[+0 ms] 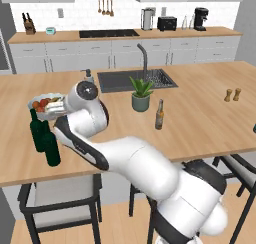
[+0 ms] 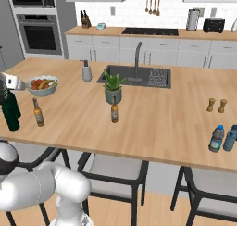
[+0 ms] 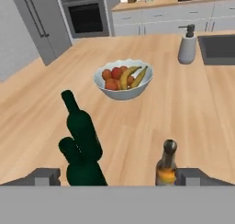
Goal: Move the plastic bottles in the middle to the plastics group, and the glass bottles in the middle to the glass group.
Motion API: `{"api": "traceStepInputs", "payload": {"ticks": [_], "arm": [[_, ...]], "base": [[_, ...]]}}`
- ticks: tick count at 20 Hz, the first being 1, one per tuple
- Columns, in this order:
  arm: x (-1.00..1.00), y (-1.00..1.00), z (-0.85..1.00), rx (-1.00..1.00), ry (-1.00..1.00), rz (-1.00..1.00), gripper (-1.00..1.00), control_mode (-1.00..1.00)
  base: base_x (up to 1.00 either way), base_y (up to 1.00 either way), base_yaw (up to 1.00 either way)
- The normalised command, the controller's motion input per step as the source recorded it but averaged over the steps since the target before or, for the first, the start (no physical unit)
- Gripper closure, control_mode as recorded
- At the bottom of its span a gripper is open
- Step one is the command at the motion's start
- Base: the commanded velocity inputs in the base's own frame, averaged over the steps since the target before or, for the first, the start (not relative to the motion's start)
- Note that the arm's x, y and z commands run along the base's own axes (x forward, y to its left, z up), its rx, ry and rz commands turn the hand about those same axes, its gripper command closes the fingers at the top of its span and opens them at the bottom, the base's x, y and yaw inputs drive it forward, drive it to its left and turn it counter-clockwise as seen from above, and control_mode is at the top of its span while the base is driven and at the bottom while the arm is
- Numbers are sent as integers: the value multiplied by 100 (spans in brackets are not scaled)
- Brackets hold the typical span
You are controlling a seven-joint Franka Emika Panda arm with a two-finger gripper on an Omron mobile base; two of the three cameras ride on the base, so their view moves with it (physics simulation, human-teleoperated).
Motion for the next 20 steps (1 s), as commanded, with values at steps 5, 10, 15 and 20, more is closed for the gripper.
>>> {"api": "traceStepInputs", "payload": {"ticks": [5, 10, 15, 20], "arm": [[-3, -100, 28, 6, 12, 0, -100, -100], [0, -100, 1, 5, 9, 0, -100, -100], [0, -100, 0, 3, 8, 0, -100, -100], [1, -100, 0, 3, 6, 1, -100, -100]], "base": [[0, 0, 0], [0, 0, 0], [0, 0, 0], [0, 0, 0]]}}
